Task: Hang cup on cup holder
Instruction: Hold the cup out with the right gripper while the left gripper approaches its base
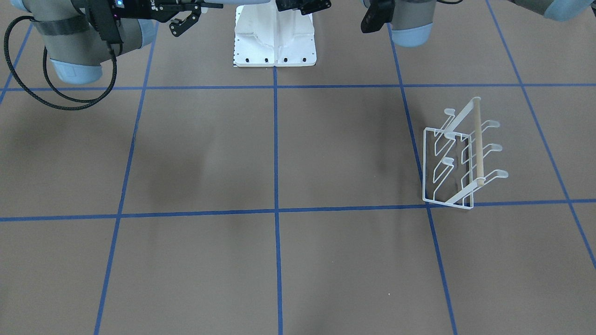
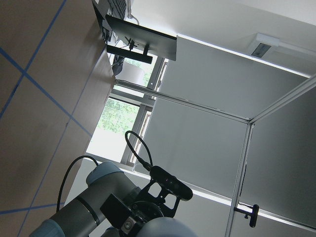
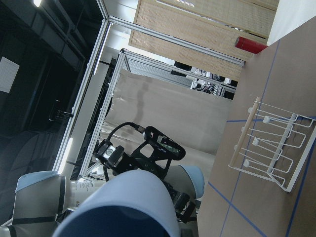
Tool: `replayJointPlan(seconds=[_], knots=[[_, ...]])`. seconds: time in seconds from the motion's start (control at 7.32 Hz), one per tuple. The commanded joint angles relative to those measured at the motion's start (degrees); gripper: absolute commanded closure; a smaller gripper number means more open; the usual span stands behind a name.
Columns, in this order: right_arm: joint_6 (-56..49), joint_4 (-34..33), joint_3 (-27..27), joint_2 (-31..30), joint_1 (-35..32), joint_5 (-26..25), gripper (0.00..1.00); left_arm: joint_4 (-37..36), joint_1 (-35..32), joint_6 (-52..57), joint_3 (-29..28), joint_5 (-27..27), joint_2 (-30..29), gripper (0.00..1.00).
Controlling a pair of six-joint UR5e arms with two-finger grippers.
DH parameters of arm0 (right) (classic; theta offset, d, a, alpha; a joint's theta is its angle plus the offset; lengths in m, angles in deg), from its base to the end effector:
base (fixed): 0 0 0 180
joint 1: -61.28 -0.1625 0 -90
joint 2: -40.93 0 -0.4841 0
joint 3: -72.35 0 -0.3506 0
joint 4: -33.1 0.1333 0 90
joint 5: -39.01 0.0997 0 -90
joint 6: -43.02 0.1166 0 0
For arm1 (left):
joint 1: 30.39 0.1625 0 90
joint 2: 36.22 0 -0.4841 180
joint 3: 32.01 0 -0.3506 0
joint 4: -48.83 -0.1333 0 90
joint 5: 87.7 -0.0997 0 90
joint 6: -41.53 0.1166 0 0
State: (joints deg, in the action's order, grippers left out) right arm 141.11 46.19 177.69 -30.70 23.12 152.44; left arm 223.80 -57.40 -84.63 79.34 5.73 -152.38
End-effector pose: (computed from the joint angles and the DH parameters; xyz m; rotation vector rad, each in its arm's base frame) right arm -0.2960 -0.3432 0.2811 0.4137 -2.2674 -0.0809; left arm 0.3603 -0.3254 0.1863 -0.2194 2.3513 -0.4842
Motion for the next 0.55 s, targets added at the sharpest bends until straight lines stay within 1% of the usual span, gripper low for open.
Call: replayJointPlan(seconds=[0.0, 0.41], knots=[[-0.10, 0.00, -0.31, 0.00, 0.27, 0.12, 1.00, -0.24, 0.81, 0.03, -0.08, -0.01, -1.35, 0.03], [0.08, 0.00, -0.04, -0.09, 0.53, 0.21, 1.00, -0.42, 0.81, 0.30, -0.60, -0.01, -1.44, 0.03]])
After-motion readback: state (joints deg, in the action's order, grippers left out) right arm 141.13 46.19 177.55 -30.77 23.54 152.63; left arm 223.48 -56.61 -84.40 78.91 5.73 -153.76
